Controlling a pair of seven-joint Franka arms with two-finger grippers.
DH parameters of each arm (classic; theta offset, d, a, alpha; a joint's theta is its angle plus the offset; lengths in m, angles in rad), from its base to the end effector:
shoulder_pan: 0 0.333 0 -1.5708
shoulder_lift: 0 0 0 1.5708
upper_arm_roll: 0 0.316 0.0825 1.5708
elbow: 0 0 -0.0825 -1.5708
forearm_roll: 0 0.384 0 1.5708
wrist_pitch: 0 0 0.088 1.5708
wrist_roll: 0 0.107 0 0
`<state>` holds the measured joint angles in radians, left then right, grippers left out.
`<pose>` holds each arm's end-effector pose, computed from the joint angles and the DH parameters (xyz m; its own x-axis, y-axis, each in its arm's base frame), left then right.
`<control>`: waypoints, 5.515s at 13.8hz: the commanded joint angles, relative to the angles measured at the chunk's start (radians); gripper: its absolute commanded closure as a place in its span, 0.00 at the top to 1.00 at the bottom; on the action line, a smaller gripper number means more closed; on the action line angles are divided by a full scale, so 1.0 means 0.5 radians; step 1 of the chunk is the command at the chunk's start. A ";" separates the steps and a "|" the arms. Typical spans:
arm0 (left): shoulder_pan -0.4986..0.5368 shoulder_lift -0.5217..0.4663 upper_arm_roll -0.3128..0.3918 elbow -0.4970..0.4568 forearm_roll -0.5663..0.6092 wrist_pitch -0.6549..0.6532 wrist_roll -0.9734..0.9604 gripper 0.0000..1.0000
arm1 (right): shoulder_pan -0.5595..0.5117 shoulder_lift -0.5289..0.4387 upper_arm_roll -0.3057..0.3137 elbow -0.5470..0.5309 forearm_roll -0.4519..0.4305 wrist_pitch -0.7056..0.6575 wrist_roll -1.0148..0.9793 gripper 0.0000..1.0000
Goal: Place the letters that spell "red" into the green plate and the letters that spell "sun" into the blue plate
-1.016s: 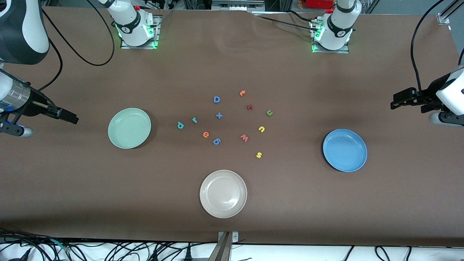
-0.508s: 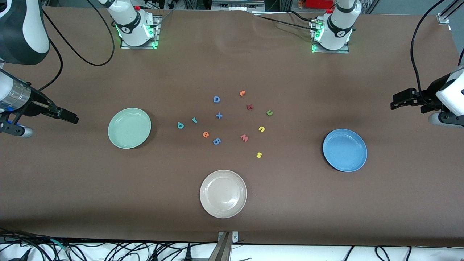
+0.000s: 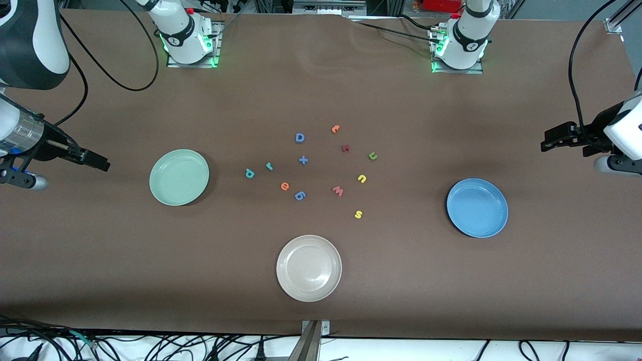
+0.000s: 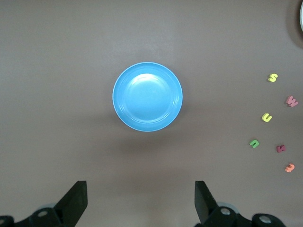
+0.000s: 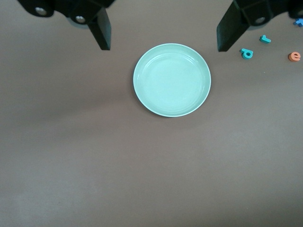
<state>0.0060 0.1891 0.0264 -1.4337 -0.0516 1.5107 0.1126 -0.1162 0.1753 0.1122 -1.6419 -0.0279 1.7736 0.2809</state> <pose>0.6036 0.0123 0.5743 0.9909 -0.0832 -0.1058 -0.0773 -0.9953 0.0588 0.6119 -0.0093 0.5060 0.9602 -0.2765 -0.0387 -0.2759 -0.9610 0.0190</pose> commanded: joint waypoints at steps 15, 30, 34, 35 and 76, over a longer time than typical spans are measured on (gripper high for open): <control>-0.003 0.033 0.018 0.057 -0.004 -0.006 0.023 1.00 | -0.013 -0.032 0.015 -0.042 0.025 0.005 0.024 0.99; -0.680 1.017 -0.040 0.057 -0.133 0.994 -0.339 1.00 | 0.033 -0.016 0.275 -0.186 0.025 0.204 0.591 0.99; -0.846 1.140 -0.040 0.066 -0.133 1.334 -0.345 1.00 | 0.195 0.078 0.276 -0.247 0.025 0.370 0.794 0.99; -0.889 1.180 -0.034 0.091 -0.130 1.387 -0.351 1.00 | 0.235 0.118 0.276 -0.244 0.025 0.407 0.894 0.99; -1.132 1.533 -0.013 0.287 0.149 1.547 -0.980 0.34 | 0.689 0.757 0.273 -0.827 -0.107 1.579 2.393 0.76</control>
<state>-0.5467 0.9543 0.0100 -1.2885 0.0016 2.3127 -0.3492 0.2250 0.5632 0.2467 -2.0389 -0.0640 2.5528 1.4518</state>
